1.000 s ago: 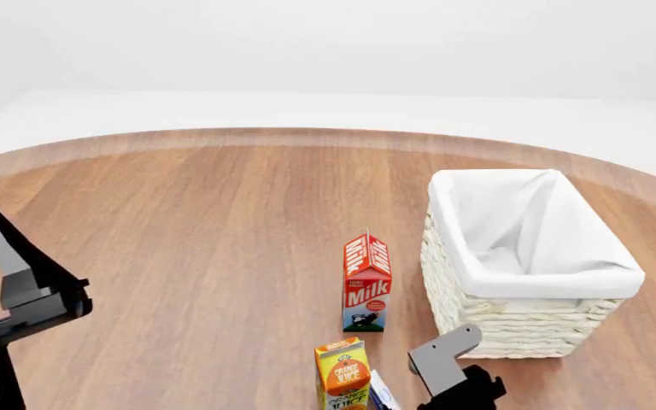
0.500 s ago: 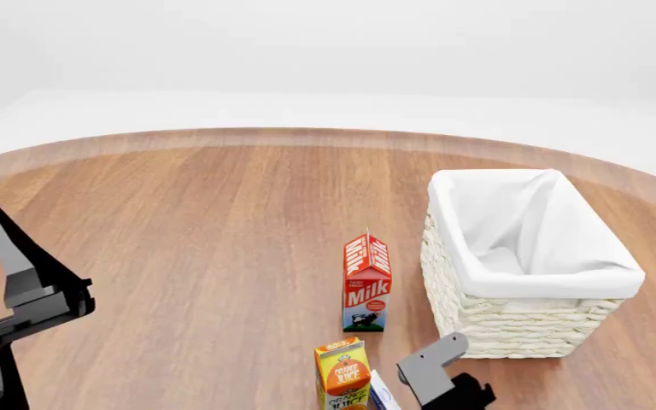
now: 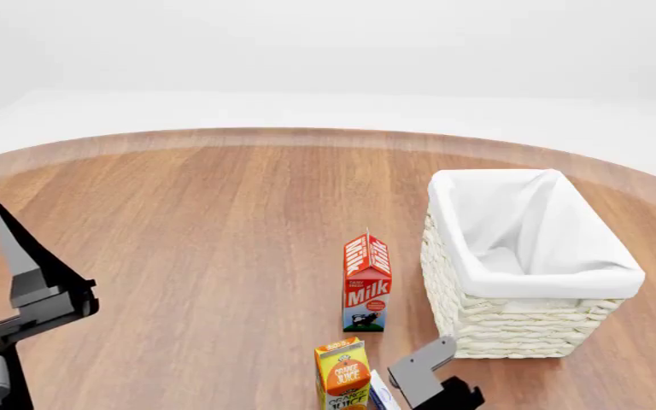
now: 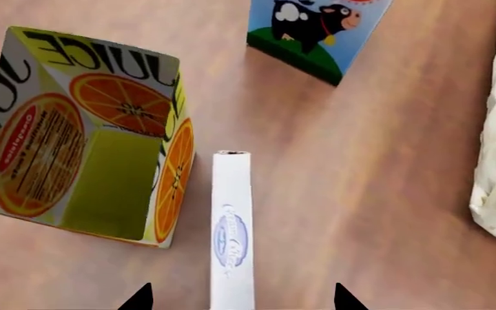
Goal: Pick up the cream cheese box and the butter, and put them in the basket.
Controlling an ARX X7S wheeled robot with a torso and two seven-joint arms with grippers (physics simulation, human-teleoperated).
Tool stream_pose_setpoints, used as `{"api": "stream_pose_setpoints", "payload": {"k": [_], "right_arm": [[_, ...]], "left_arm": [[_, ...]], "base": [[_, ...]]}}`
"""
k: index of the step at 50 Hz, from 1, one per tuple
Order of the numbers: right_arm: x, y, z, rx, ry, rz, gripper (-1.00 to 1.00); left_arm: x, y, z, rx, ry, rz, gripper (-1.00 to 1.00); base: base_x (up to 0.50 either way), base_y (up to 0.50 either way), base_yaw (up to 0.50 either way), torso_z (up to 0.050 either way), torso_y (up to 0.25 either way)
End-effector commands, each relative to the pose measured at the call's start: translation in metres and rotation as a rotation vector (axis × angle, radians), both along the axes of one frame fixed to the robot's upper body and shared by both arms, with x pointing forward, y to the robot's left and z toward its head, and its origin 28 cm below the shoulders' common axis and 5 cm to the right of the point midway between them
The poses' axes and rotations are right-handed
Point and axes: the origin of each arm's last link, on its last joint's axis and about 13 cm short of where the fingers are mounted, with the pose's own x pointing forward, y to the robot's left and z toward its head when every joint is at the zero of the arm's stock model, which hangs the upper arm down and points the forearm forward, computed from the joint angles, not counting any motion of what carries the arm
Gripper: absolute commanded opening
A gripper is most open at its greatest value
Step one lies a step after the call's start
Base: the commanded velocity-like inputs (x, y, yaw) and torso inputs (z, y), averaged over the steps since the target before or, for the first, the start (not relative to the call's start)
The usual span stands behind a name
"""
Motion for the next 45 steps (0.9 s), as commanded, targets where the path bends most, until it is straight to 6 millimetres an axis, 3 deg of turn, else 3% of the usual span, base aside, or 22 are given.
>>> {"api": "stream_pose_setpoints", "payload": {"k": [1, 34, 35, 45], "right_arm": [[0.004, 0.003, -0.002, 0.031, -0.007, -0.003, 1.0], [0.003, 0.007, -0.015, 0.032, 0.009, 0.013, 1.0], [0.003, 0.007, -0.015, 0.021, -0.004, 0.024, -1.0], [0.002, 0.007, -0.015, -0.021, -0.058, 0.069, -1.0]], "left_arm": [[0.001, 0.003, -0.001, 0.003, -0.003, 0.012, 1.0], [0.0, 0.003, -0.002, 0.007, 0.005, 0.009, 1.0], [0.0, 0.002, -0.002, 0.008, 0.005, 0.009, 1.0], [0.0, 0.002, -0.002, 0.007, 0.007, 0.008, 1.0]], "base": [[0.0, 0.0, 0.0, 0.0, 0.0], [0.0, 0.0, 0.0, 0.0, 0.0], [0.0, 0.0, 0.0, 0.0, 0.0], [0.0, 0.0, 0.0, 0.0, 0.0]]}}
